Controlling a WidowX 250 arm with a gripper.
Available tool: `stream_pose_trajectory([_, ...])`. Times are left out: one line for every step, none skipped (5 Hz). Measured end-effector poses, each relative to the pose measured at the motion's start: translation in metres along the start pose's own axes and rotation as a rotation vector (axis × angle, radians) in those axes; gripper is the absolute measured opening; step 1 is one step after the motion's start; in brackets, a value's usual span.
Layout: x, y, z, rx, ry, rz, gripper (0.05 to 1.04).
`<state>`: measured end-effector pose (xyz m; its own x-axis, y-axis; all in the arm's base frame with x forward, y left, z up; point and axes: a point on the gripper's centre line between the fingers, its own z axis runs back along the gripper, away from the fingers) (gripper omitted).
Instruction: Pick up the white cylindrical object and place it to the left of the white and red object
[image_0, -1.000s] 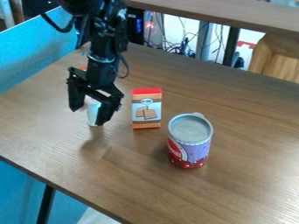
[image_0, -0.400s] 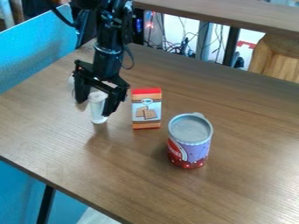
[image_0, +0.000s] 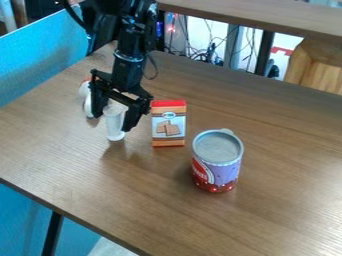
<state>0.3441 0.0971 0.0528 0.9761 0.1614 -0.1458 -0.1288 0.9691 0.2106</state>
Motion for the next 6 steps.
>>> stream_pose_trajectory([0.003,0.001,0.002,0.001,-0.006,0.008,0.678])
stream_pose_trajectory([0.003,0.0,0.002,-0.005,-0.002,0.012,0.597])
stream_pose_trajectory([0.001,0.0,0.003,-0.024,-0.009,0.0,0.596])
stream_pose_trajectory([-0.01,0.014,0.013,-0.039,-0.031,0.018,0.597])
stream_pose_trajectory([-0.024,0.038,0.025,-0.061,-0.062,0.071,0.596])
stream_pose_trajectory([-0.03,0.056,0.032,-0.101,-0.086,0.085,0.596])
